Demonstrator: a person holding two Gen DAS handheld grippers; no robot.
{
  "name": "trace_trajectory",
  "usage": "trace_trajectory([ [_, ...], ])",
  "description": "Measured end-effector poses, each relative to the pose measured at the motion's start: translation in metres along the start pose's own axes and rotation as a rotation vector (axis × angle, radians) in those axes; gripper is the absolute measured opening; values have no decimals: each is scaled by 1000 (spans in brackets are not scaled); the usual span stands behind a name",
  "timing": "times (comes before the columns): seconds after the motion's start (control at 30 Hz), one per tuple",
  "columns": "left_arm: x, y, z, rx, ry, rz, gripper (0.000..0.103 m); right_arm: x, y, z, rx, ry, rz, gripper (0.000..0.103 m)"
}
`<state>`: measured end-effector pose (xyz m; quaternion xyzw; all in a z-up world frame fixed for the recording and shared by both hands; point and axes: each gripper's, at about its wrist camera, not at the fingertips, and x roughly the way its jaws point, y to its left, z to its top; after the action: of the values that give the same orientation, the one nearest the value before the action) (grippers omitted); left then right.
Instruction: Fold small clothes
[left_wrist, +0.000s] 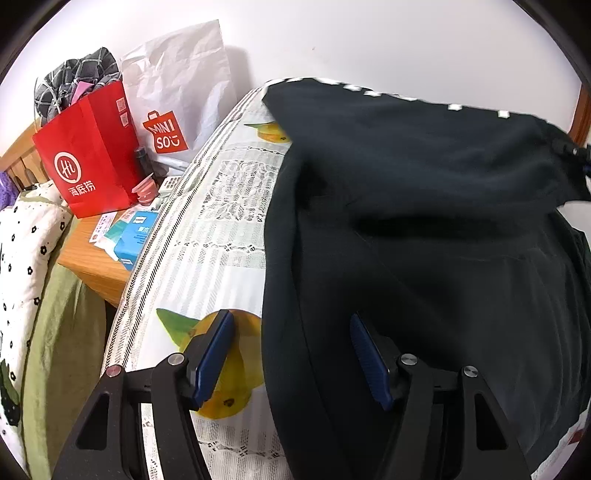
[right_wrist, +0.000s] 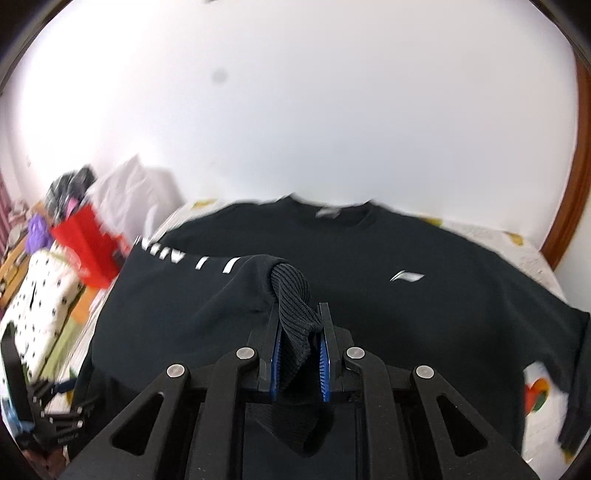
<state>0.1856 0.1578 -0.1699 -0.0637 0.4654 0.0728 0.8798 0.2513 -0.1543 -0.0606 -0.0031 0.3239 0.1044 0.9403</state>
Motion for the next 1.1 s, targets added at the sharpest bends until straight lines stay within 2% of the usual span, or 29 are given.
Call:
trace_trajectory([
  [0.23, 4, 1, 6, -19, 18, 15, 62, 2, -79, 30, 119, -61, -96, 16],
  [0.37, 6, 2, 8, -27, 26, 19, 63, 14, -121, 28, 174, -39, -165, 16],
  [0.53, 8, 2, 12, -23, 34, 28, 64, 50, -153, 5, 215, 87, -193, 16],
  [0.63, 8, 3, 12, -24, 39, 29, 64, 62, -159, -15, 203, 154, -218, 21],
  [0.7, 8, 2, 13, -19, 40, 28, 64, 67, -163, -26, 189, 179, -257, 26],
  [0.77, 7, 3, 12, -18, 45, 21, 64, 71, -170, -35, 168, 216, -304, 27],
  [0.9, 4, 1, 7, -8, 53, 10, 64, 61, -181, -58, 134, 278, -369, 36],
  [1.03, -5, -4, -3, 21, 63, -9, 64, 26, -180, -85, 112, 286, -369, 39],
  [1.1, -12, -6, -9, 30, 69, -34, 64, 8, -182, -100, 110, 277, -358, 47],
])
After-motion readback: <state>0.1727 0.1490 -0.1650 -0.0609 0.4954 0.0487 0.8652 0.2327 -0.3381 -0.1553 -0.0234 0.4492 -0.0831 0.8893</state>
